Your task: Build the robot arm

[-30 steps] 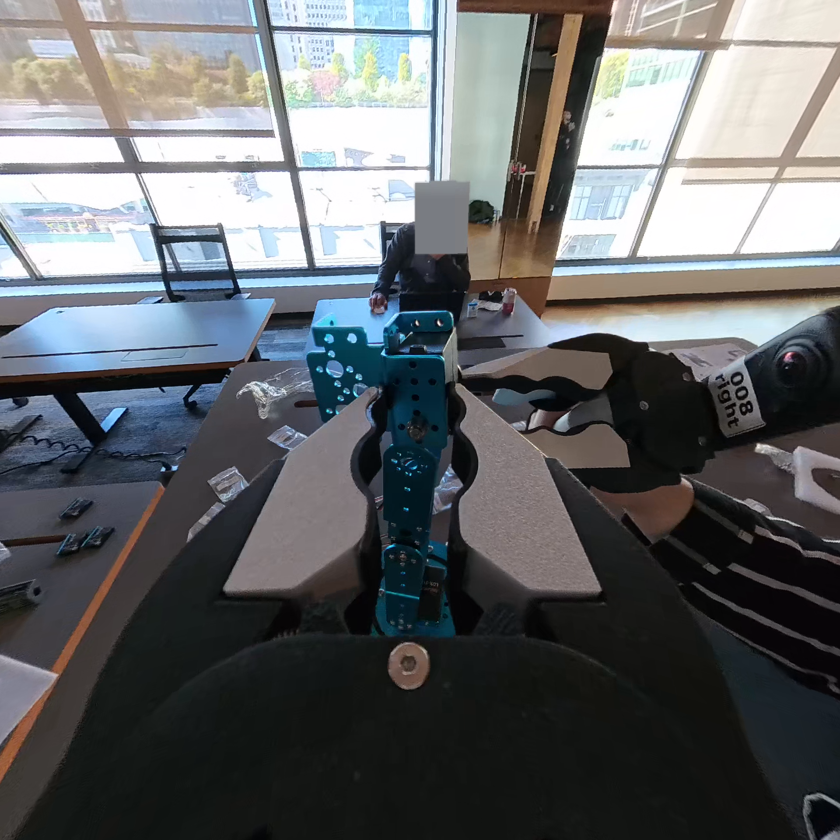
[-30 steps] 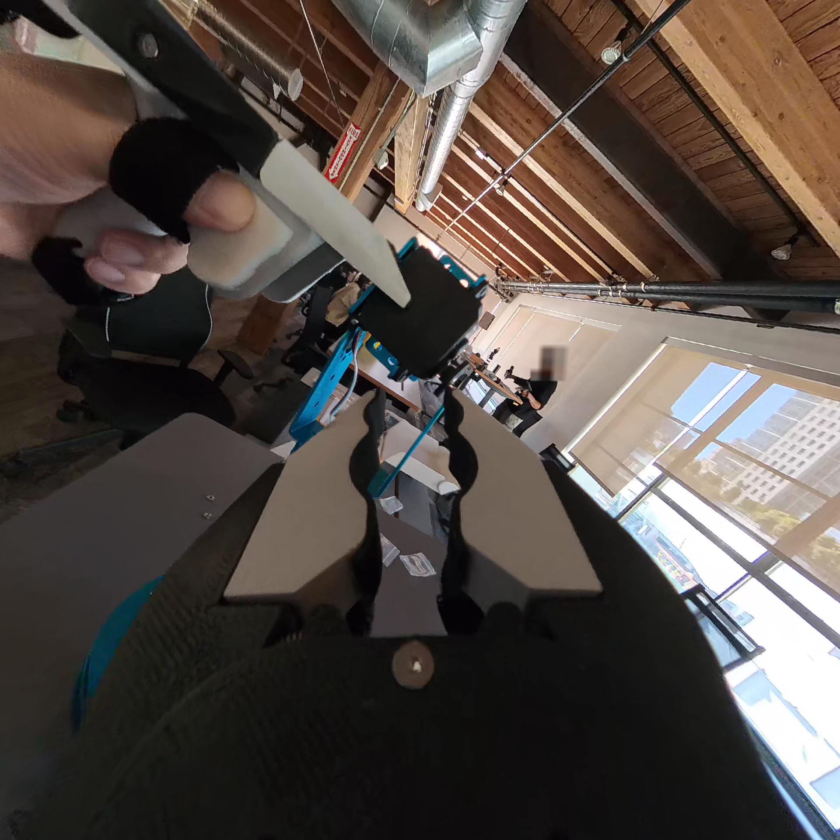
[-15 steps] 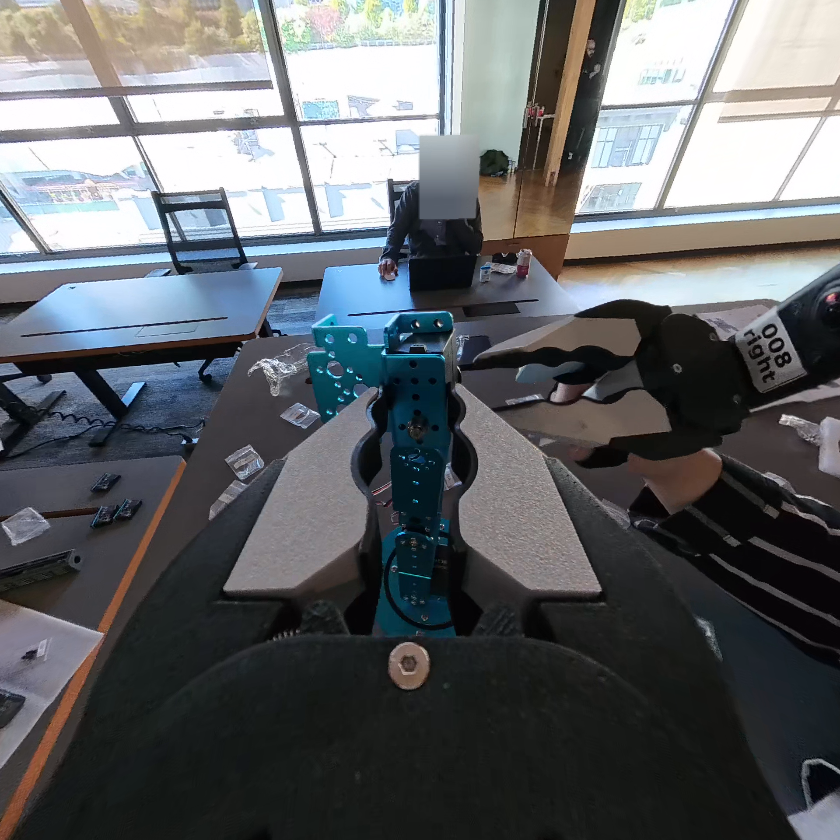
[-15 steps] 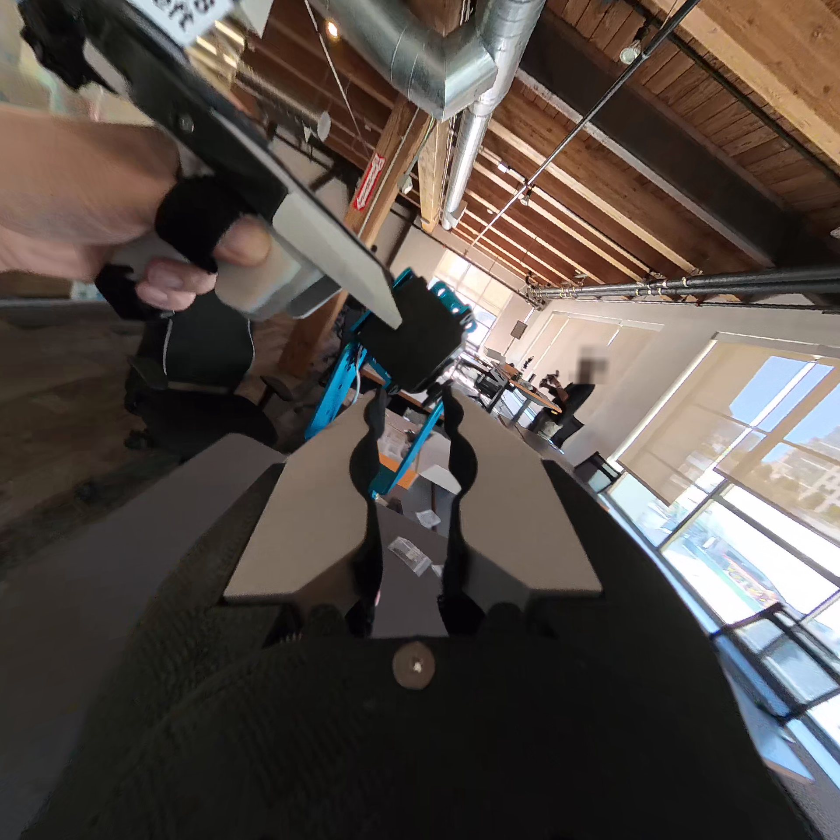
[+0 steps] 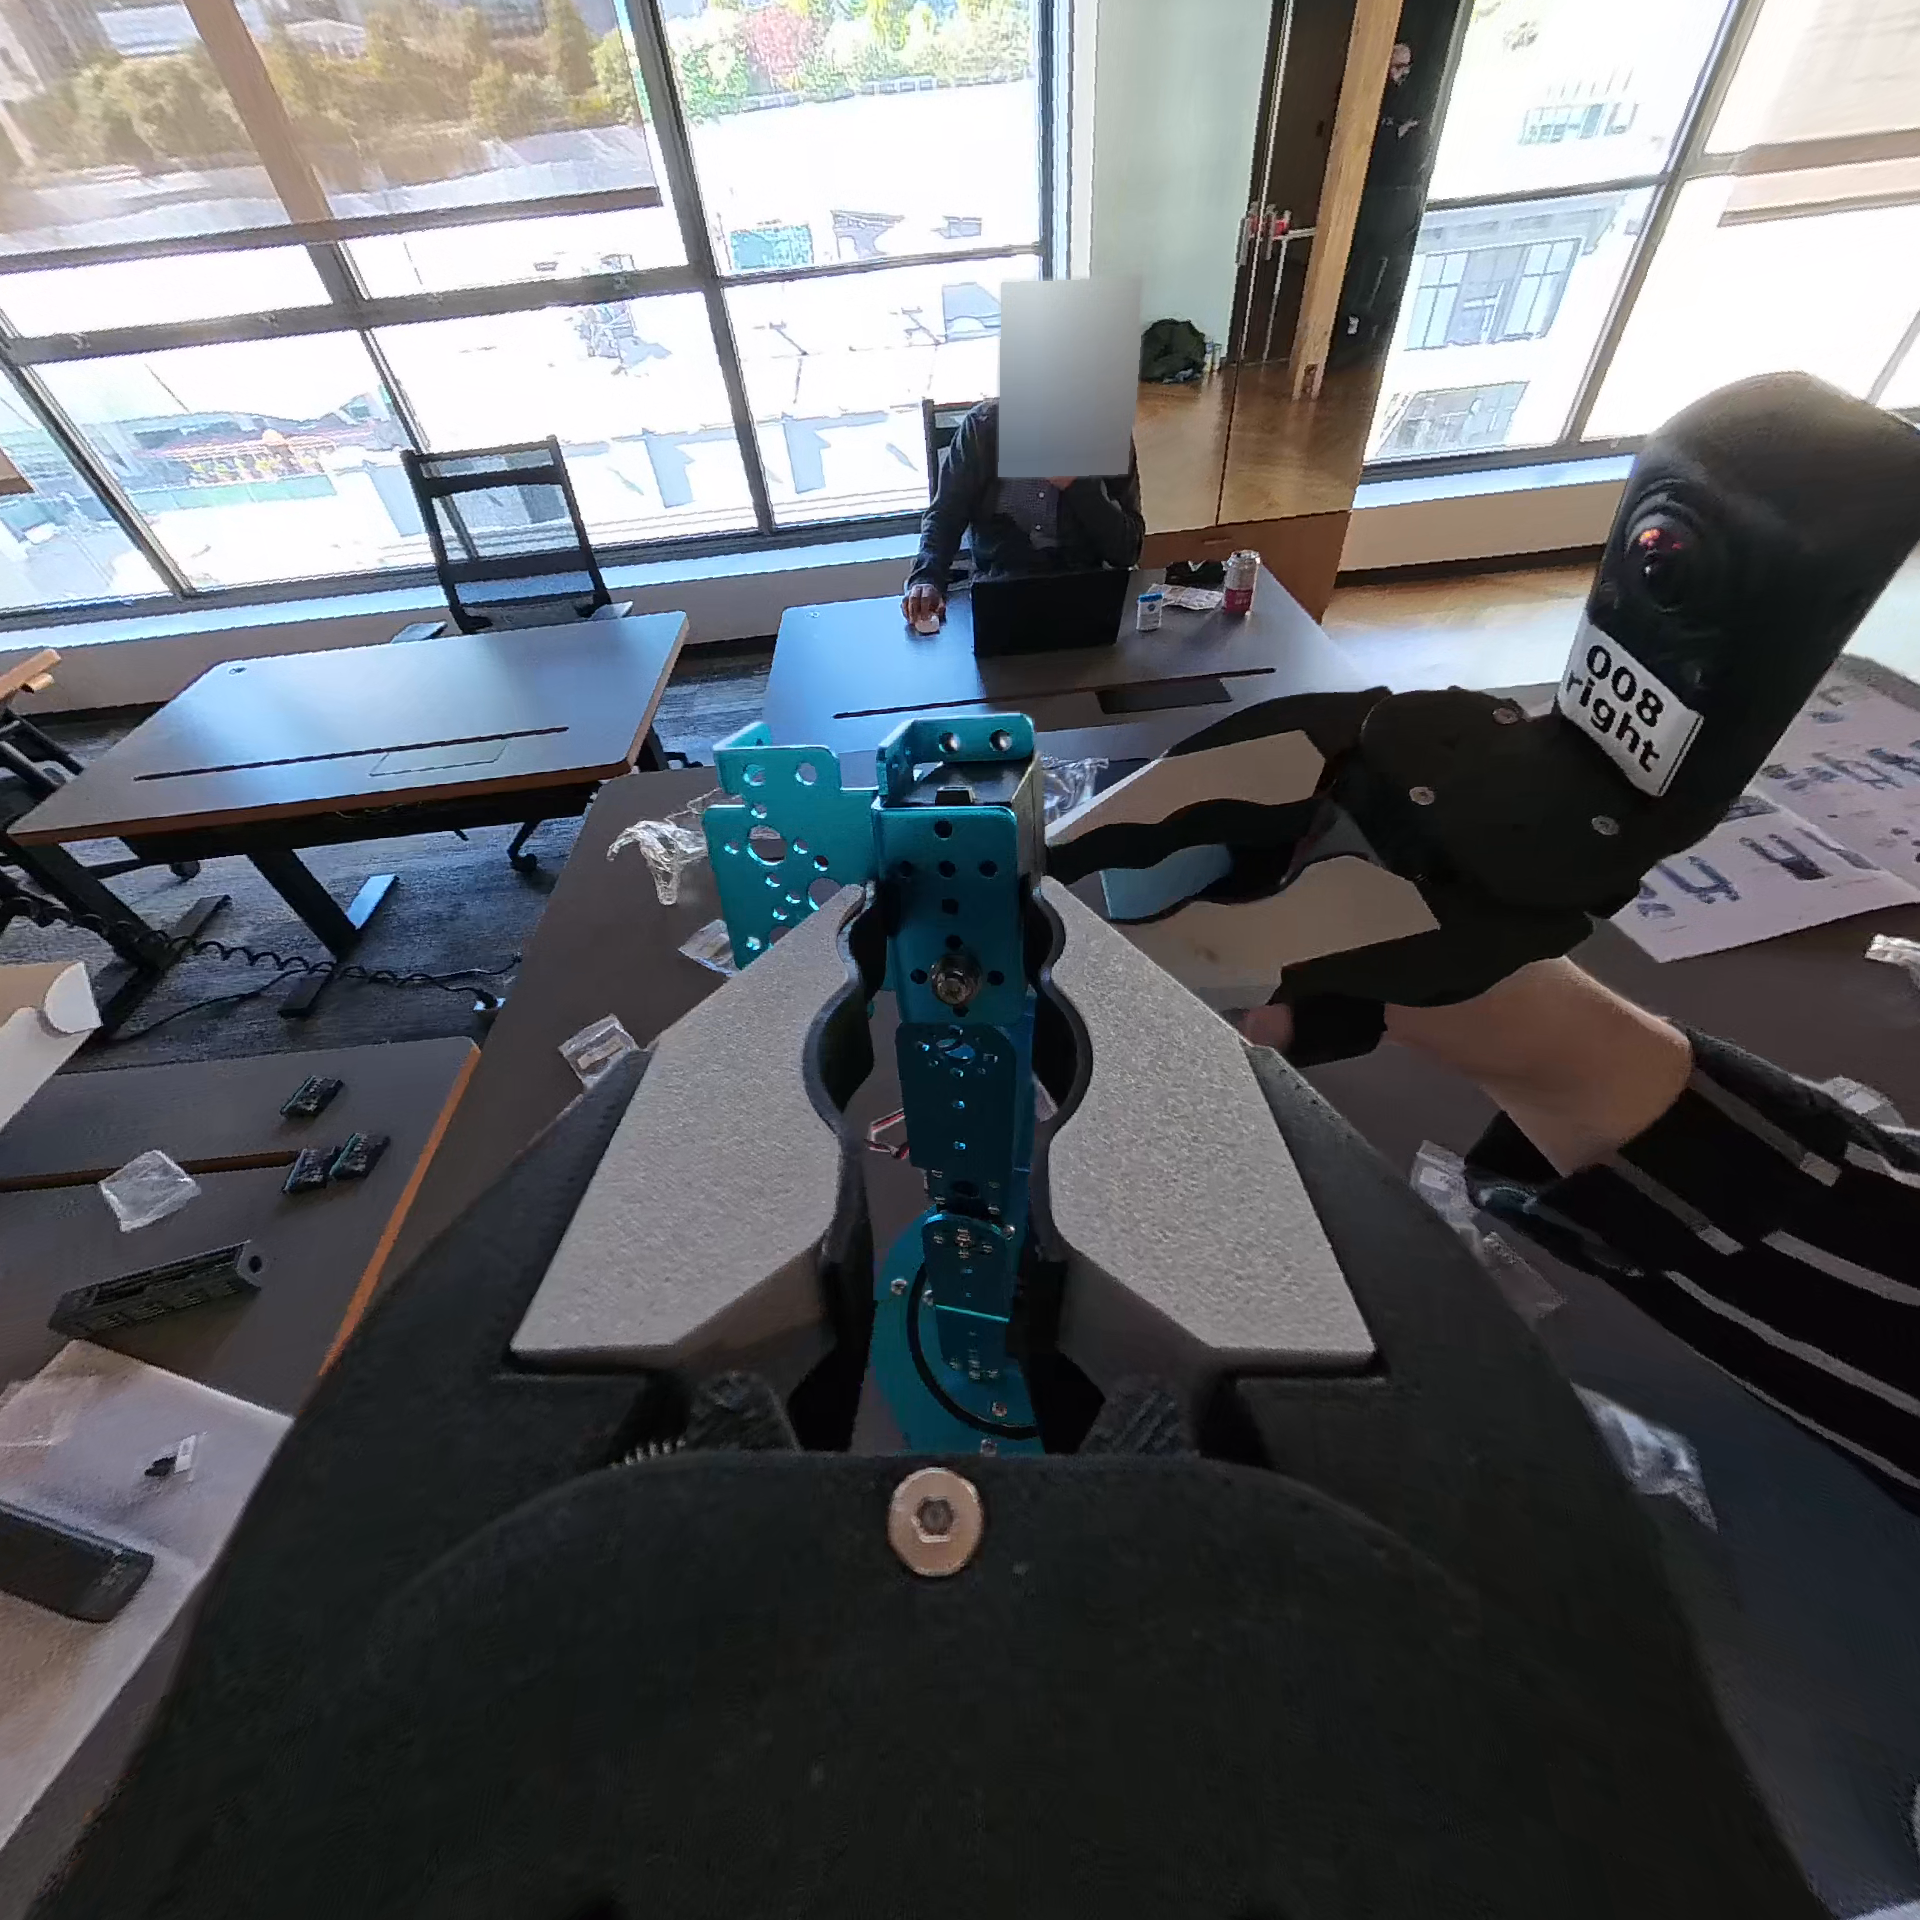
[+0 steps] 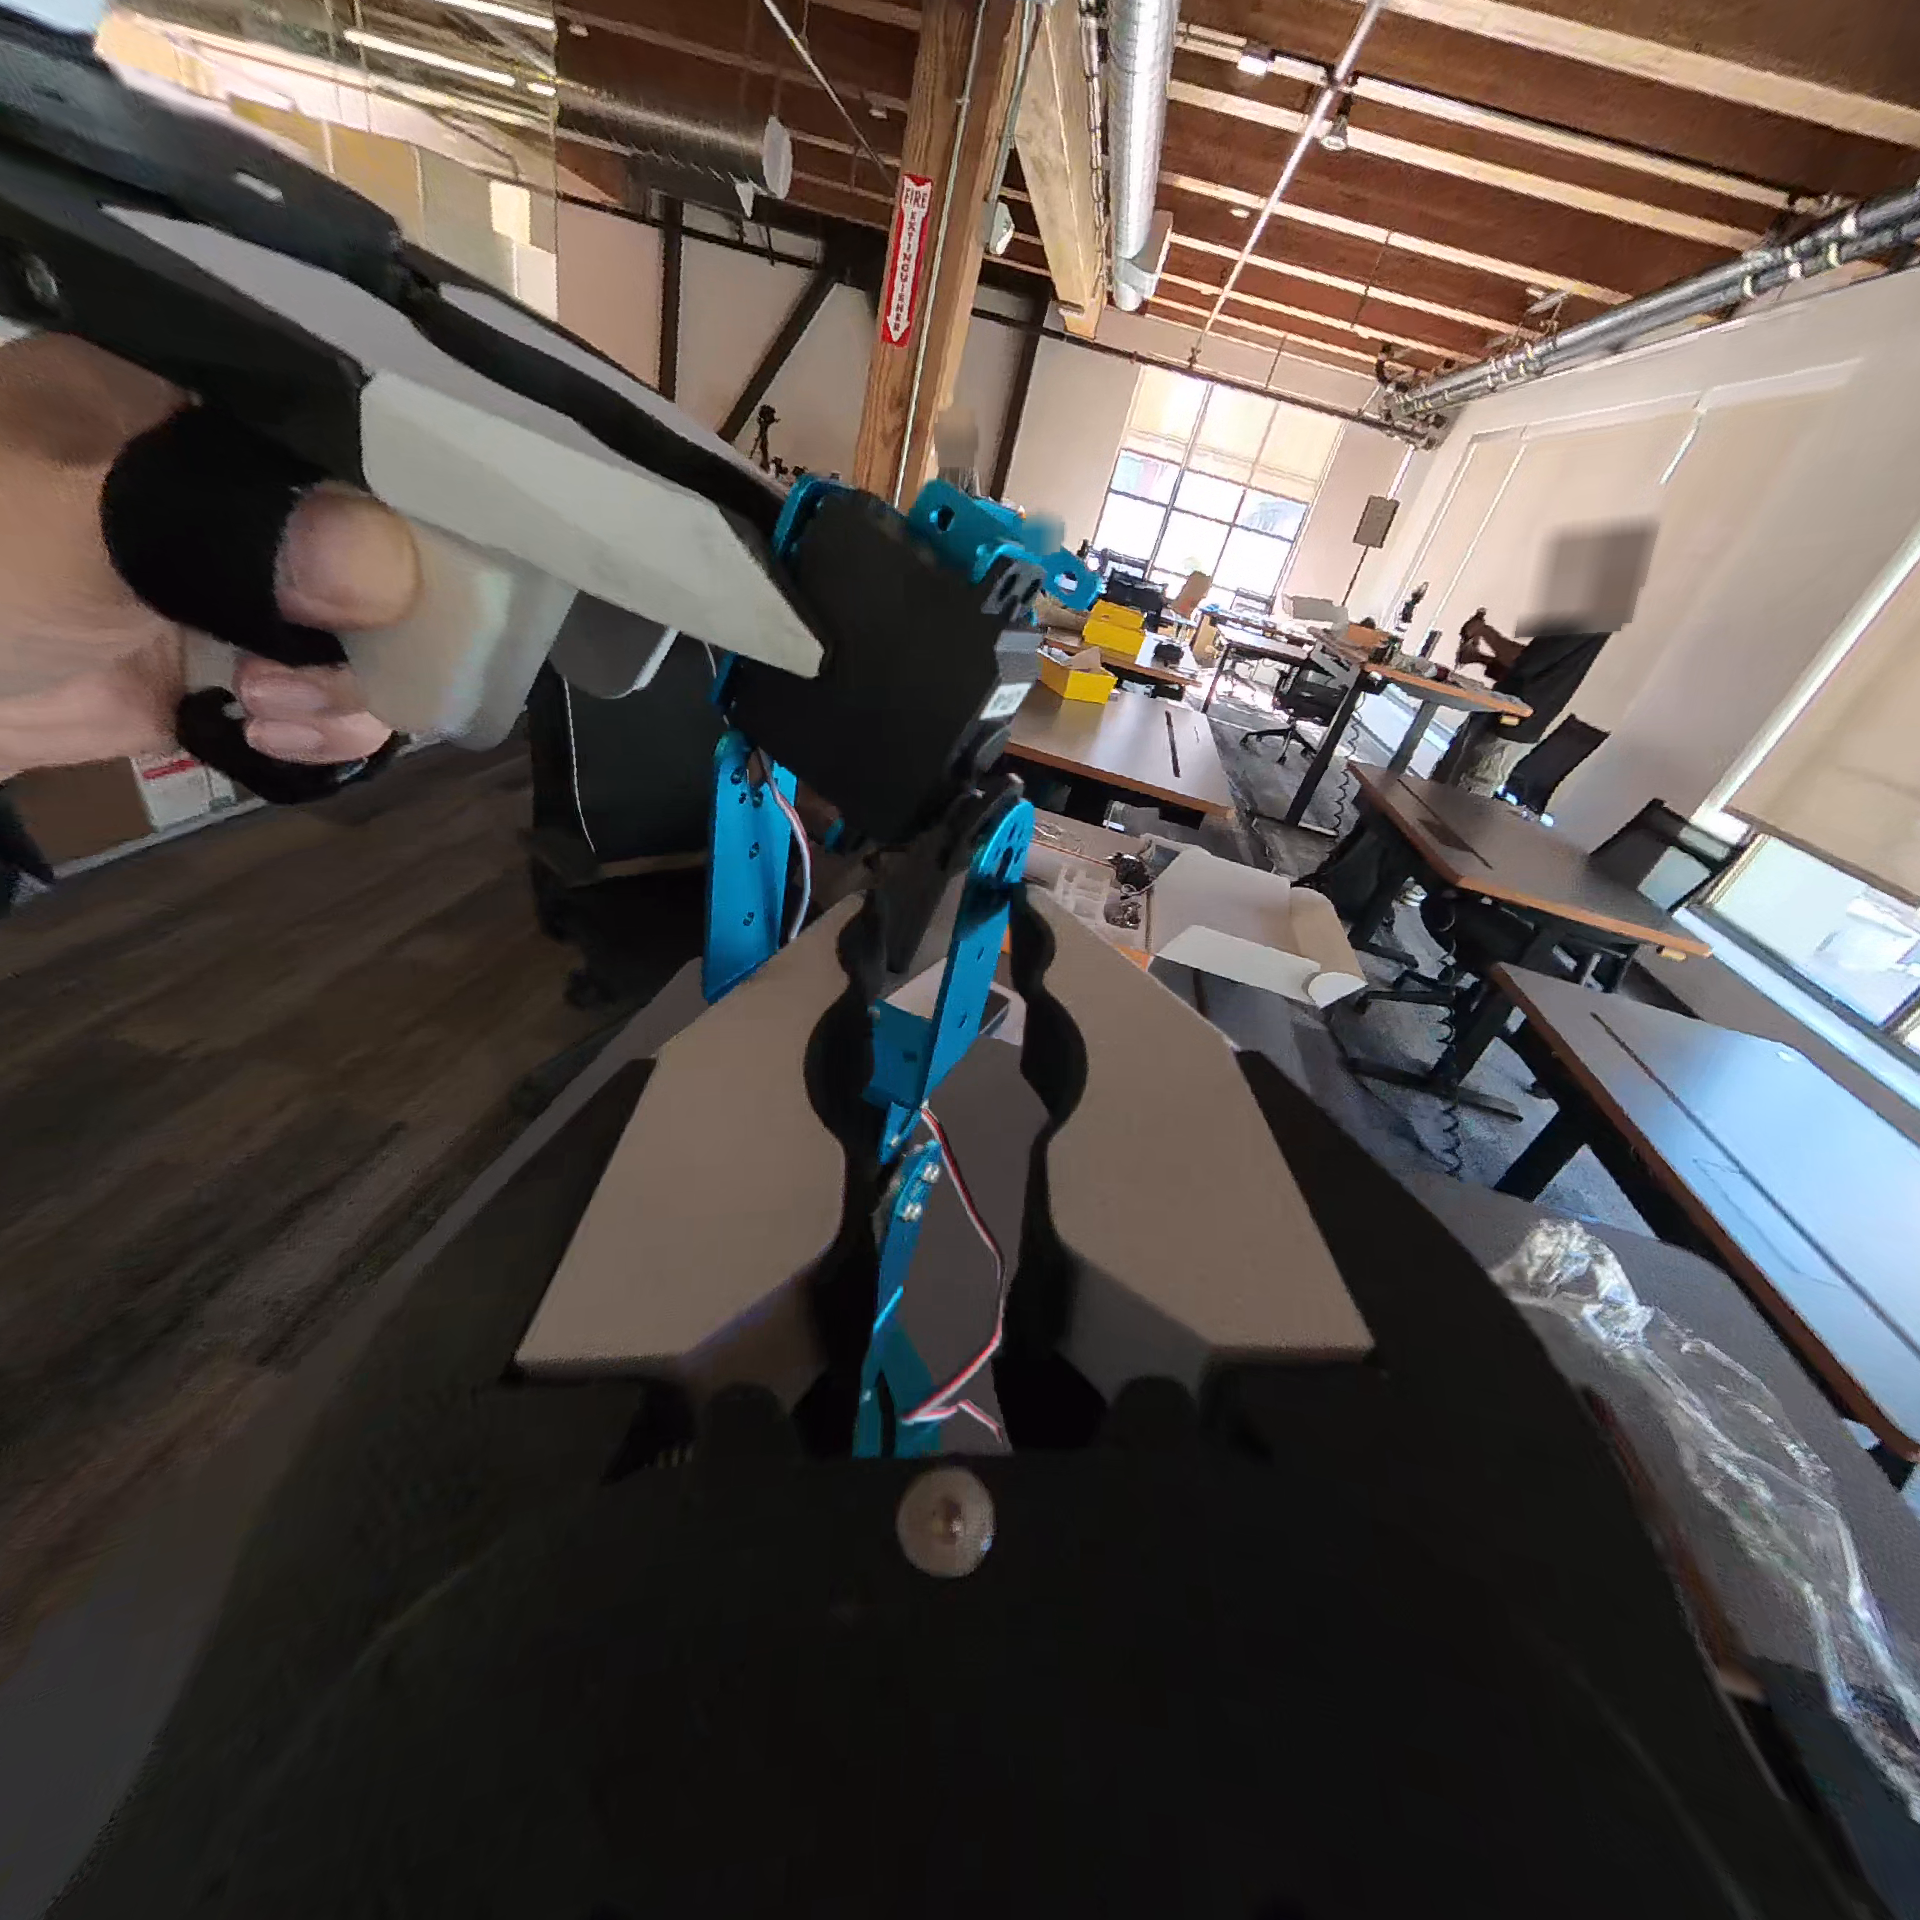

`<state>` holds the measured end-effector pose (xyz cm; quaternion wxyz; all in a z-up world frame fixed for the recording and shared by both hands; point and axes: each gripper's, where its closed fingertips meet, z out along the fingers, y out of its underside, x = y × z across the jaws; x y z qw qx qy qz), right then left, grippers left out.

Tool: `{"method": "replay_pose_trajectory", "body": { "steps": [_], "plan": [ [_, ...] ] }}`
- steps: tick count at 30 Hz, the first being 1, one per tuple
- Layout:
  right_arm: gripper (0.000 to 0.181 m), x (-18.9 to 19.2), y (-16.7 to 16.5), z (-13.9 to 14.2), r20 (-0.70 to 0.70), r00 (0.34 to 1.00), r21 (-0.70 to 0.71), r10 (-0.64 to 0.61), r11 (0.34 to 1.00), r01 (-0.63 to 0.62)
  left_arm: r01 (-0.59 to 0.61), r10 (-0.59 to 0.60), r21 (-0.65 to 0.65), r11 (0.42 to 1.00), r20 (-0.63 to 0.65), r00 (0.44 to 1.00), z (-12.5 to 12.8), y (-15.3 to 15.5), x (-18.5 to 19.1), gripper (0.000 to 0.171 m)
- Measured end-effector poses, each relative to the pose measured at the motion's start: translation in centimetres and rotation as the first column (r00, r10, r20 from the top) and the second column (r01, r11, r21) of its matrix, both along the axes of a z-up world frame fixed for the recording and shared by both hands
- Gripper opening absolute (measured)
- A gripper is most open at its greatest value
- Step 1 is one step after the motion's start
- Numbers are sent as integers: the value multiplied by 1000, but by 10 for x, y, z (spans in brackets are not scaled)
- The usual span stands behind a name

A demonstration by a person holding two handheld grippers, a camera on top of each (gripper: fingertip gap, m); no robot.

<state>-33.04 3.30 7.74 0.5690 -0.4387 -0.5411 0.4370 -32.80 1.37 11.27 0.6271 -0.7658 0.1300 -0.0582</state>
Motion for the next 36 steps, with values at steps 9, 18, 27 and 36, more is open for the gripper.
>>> {"method": "replay_pose_trajectory", "body": {
  "steps": [9,18,27,36],
  "plan": [
    [6,0,9,2,-34,998,-81,-62,995,59,-11,12,17,1000,-41,999,1,2,2,24],
    [14,3,5,3,-80,997,-227,-14,974,-4,-15,17,38,999,-37,999,1,1,4,24],
    [20,4,0,4,-97,995,-269,21,962,-46,-31,35,76,997,-42,999,1,1,7,24],
    [24,7,-3,4,-109,994,-244,9,969,-36,-31,33,86,996,-22,999,3,1,9,24]
  ]
}}
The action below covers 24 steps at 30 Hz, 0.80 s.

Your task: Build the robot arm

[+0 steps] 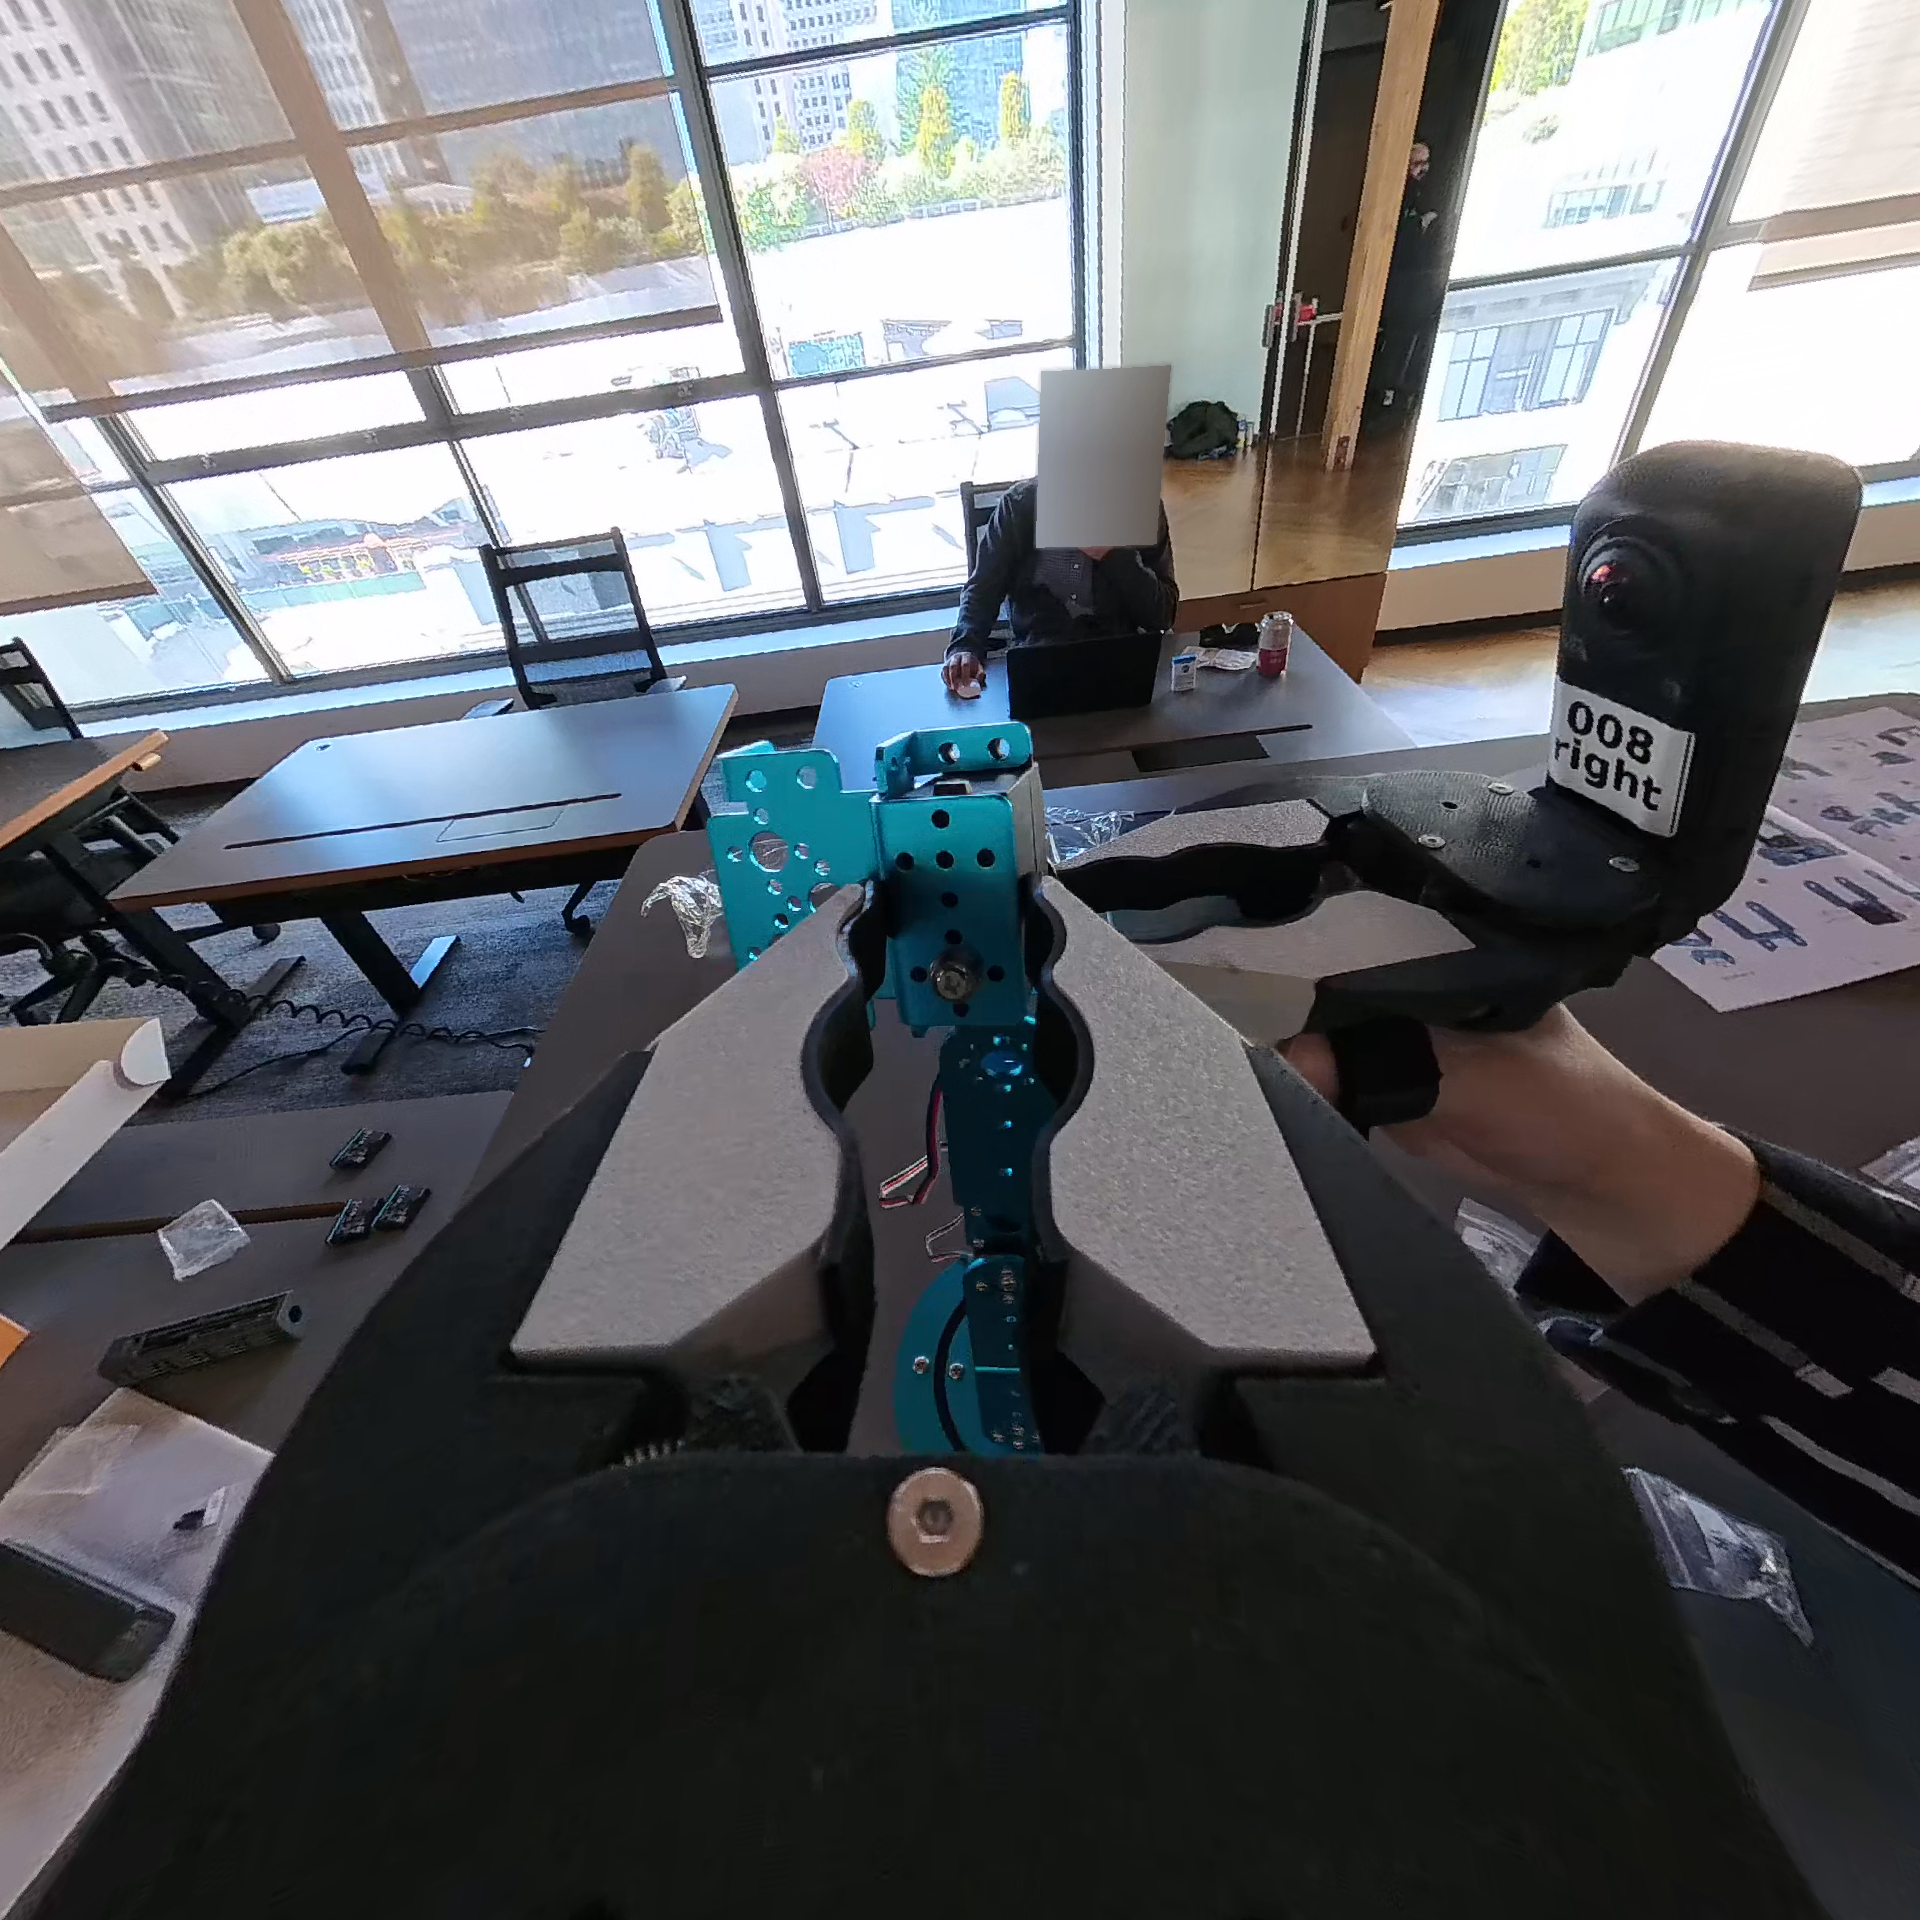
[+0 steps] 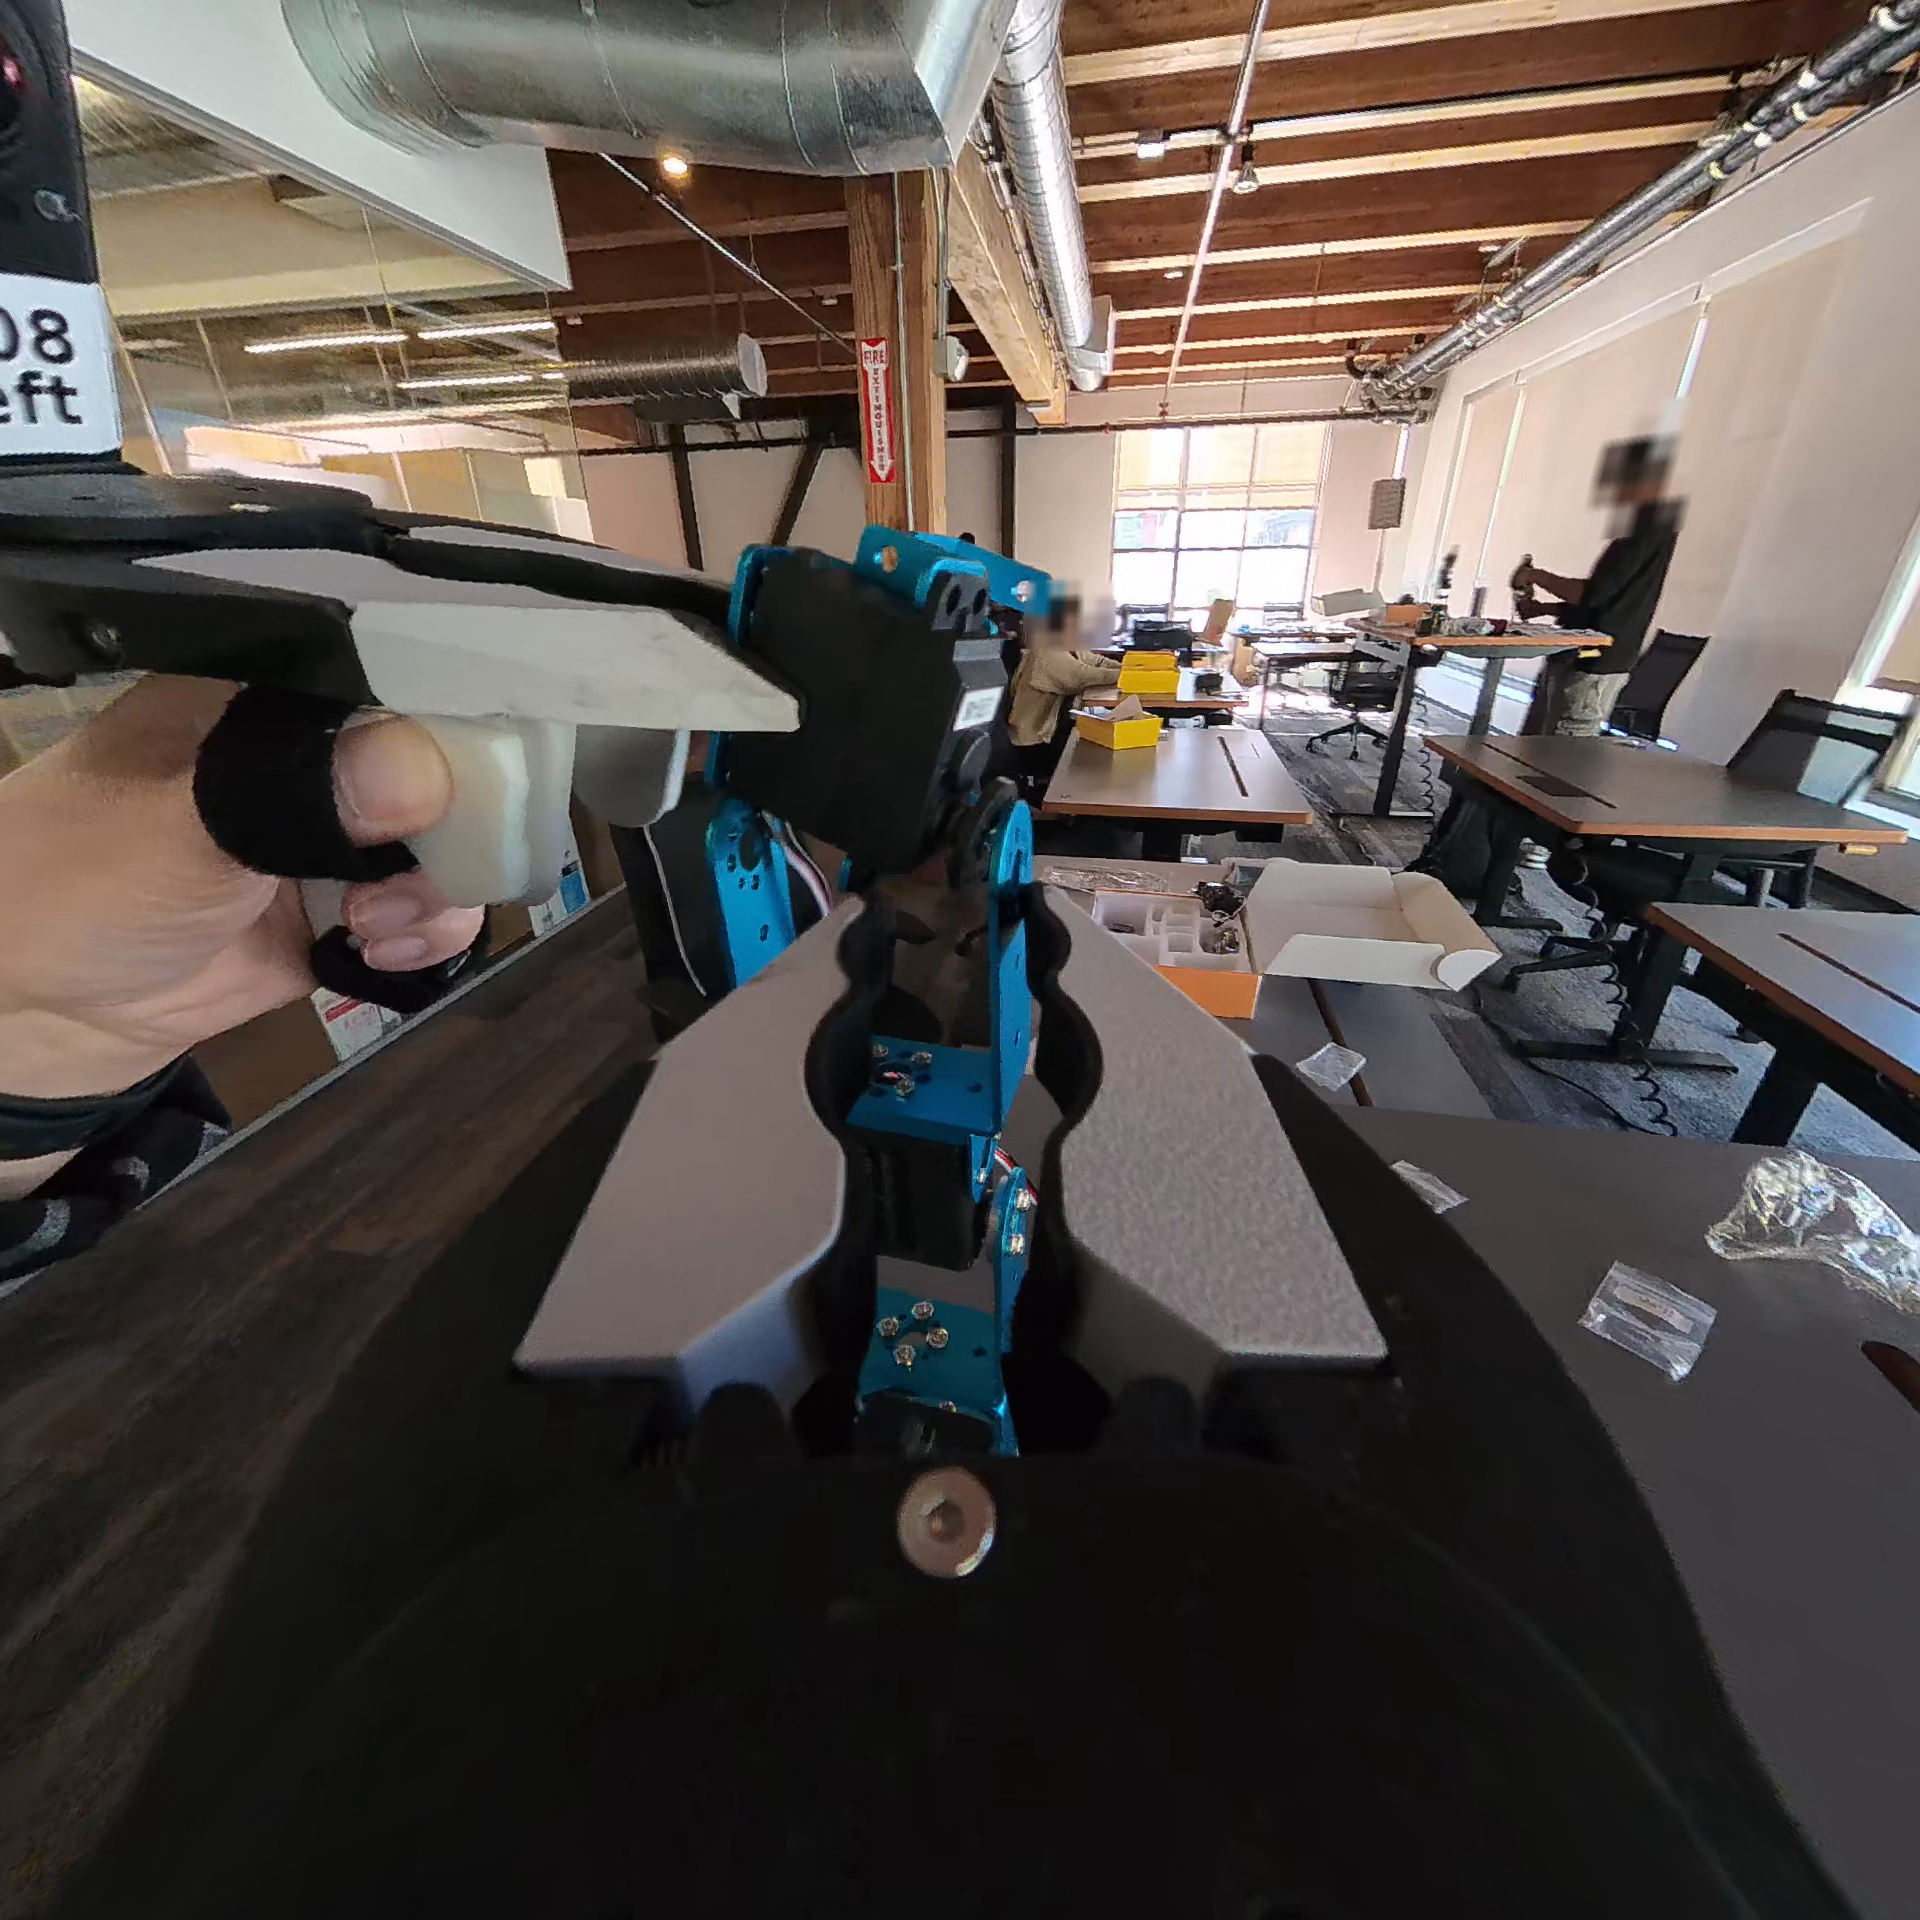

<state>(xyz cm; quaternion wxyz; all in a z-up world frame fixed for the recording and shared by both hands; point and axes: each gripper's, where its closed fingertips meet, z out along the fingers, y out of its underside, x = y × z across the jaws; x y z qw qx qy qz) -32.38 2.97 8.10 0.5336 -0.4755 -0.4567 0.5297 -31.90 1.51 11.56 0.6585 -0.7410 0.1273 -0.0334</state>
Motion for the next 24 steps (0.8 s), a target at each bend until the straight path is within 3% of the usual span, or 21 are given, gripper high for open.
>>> {"method": "replay_pose_trajectory", "body": {
  "steps": [19,22,24],
  "plan": [
    [32,0,-6,1,-20,1000,-63,13,998,-14,-35,34,48,998,28,999,3,-2,0,24],
    [44,0,-12,1,-10,998,-51,58,997,-58,-38,37,47,998,24,999,2,-1,0,24],
    [41,0,-8,1,0,999,-49,32,998,-32,-36,34,47,998,34,999,2,-1,0,24]
  ]
}}
